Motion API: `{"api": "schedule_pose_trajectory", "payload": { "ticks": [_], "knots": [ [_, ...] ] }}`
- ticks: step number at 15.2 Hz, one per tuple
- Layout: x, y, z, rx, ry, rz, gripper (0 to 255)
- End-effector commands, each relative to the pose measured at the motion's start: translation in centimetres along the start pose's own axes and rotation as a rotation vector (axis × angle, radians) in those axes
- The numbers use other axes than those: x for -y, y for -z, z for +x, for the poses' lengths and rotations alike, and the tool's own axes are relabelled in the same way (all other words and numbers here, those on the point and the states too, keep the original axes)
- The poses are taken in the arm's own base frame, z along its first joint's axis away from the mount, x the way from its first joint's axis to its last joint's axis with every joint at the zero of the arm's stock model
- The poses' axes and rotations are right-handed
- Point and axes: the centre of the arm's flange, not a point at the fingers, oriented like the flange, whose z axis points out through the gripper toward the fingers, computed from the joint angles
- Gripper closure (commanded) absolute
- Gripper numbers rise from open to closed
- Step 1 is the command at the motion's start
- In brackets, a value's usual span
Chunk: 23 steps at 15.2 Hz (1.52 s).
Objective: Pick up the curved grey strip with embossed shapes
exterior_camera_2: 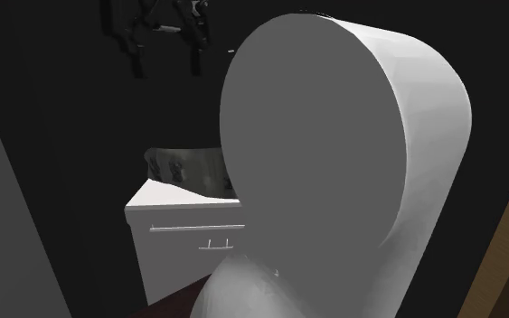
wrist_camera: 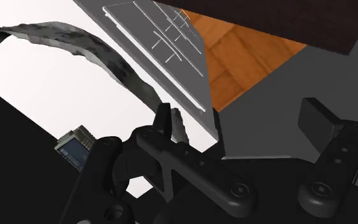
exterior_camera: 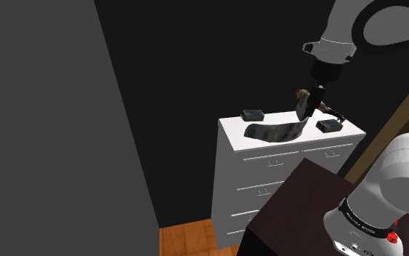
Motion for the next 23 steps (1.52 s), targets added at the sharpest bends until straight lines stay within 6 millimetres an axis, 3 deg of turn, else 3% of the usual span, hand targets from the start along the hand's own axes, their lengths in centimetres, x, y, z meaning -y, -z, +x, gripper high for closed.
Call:
{"api": "schedule_pose_trajectory", "payload": {
  "ticks": [1, 8, 15, 23],
  "knots": [
    [-1.4, -1.8, -0.8, -0.008, 0.114, -0.019, 0],
    [-7.7, -7.6, -2.6, -0.038, 0.473, -0.078, 0],
    [-14.3, -12.9, -2.0, -0.067, 0.817, -0.134, 0],
    [-14.2, -16.9, -2.1, -0.067, 0.817, -0.134, 0]
  ]
}}
